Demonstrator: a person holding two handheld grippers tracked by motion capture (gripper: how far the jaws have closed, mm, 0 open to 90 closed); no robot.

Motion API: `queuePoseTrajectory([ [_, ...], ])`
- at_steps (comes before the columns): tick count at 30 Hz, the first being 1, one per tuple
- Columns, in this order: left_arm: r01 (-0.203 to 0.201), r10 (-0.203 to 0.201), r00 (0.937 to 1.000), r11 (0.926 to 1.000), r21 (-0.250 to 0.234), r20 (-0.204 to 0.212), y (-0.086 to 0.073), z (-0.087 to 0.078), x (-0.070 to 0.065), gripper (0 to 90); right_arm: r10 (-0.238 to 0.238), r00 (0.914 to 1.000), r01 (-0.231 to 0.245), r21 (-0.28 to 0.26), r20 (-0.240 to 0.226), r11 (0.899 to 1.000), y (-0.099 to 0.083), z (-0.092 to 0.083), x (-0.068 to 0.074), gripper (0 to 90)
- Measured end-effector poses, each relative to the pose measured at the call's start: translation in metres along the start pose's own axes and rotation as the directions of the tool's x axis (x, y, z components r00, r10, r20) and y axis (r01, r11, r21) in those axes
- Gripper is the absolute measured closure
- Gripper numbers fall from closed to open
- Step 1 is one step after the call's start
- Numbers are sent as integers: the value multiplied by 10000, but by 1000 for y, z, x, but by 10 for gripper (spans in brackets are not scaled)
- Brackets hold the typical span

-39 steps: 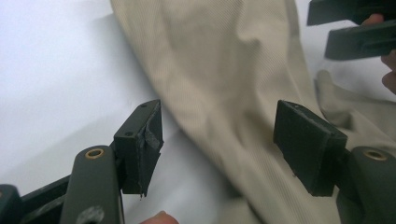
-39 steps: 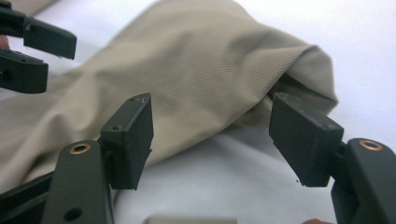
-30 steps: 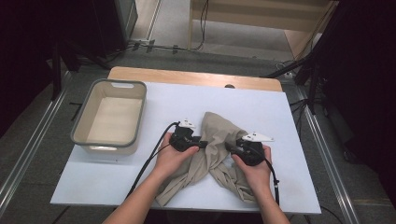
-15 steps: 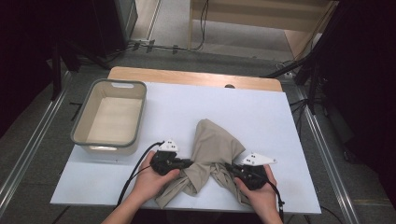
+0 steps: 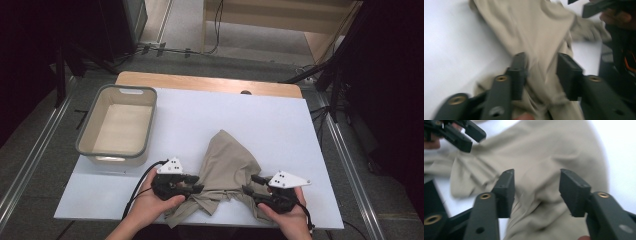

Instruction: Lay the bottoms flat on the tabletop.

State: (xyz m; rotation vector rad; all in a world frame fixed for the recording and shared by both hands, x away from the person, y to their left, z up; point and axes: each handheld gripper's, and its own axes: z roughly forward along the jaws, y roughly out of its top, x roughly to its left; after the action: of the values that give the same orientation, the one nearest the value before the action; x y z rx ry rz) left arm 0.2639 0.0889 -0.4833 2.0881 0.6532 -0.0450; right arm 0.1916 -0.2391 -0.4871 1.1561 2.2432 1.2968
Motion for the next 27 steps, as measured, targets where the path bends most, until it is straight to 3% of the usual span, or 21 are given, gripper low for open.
queuePoseTrajectory([
  [3,270,-280,9993,9989,-376,-238,20,8,10,457,161,9990,-147,-319,416,9994,15,0,-13,430],
  [7,744,-788,9941,9955,-592,-751,42,25,28,412,680,9934,-663,-218,921,9976,32,18,-39,401],
  [13,1270,-1291,9839,9916,-247,-1232,47,51,48,411,1571,9839,-1598,266,849,9868,47,56,-73,298],
  [16,1201,-1182,9846,9927,70,-1287,41,57,48,499,2210,9743,-2228,403,442,9740,47,70,-83,245],
  [19,1113,-1082,9877,9935,218,-1130,34,57,47,626,2608,9650,-2570,984,-280,9614,45,83,-84,219],
  [22,1052,-1020,9900,9941,282,-969,29,56,46,739,2081,9754,-1945,1607,-725,9677,44,93,-72,260],
  [23,1014,-981,9906,9943,314,-951,29,55,46,758,1874,9795,-1703,1934,-737,9662,43,97,-66,285],
  [24,955,-922,9916,9949,331,-909,28,55,45,772,1659,9851,-1515,2267,-458,9621,43,101,-60,313],
  [25,921,-889,9920,9952,319,-898,27,54,44,777,1426,9897,-1364,2255,-113,9646,44,101,-56,416],
  [27,967,-947,9916,9952,179,-879,27,50,43,774,1273,9916,-1290,2186,217,9673,48,98,-51,538],
])
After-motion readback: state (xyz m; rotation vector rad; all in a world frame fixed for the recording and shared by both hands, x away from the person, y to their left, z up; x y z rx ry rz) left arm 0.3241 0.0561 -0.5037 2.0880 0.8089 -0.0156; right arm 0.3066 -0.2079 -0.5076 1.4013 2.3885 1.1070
